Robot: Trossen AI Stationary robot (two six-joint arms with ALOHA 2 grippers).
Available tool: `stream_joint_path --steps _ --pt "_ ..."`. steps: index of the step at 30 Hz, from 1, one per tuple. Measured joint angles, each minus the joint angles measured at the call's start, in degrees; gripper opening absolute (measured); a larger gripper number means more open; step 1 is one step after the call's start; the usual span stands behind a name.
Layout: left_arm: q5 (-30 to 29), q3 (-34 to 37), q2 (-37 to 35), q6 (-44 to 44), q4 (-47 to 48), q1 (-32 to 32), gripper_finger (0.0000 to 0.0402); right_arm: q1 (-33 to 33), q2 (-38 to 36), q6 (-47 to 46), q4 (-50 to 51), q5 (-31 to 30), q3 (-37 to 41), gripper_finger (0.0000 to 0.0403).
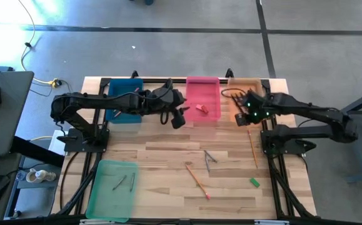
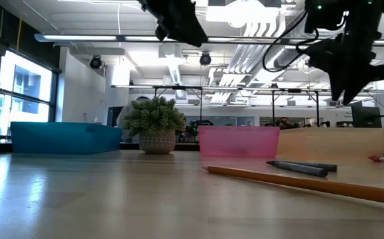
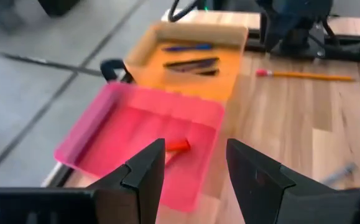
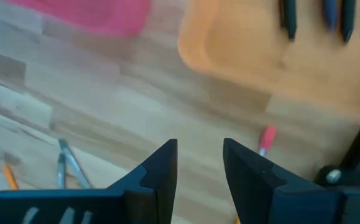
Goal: Sort crayons/erasers/pens/pencils in bins
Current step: Put the orange pencil into the blue bin
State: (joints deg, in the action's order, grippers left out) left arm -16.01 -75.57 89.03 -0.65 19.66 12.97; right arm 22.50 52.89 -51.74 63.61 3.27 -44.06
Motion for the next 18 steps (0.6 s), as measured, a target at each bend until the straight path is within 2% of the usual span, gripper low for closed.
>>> stream_joint_path --steps 4,10,18 --pt "1.98 0.04 0.0 -1.74 3.37 -0.69 0.0158 -6.86 -0.95 -9.31 -0.04 0.0 3.64 0.0122" --pt "2.55 0.04 0.0 -2.18 3.6 -3.14 0.0158 -16.92 -0.79 -20.31 -1.02 0.13 7.12 0.0122" --pt "2.49 0.04 0.02 -2.18 3.23 -5.68 0.0158 -26.3 -0.79 -29.68 -2.92 -3.14 8.93 0.0121"
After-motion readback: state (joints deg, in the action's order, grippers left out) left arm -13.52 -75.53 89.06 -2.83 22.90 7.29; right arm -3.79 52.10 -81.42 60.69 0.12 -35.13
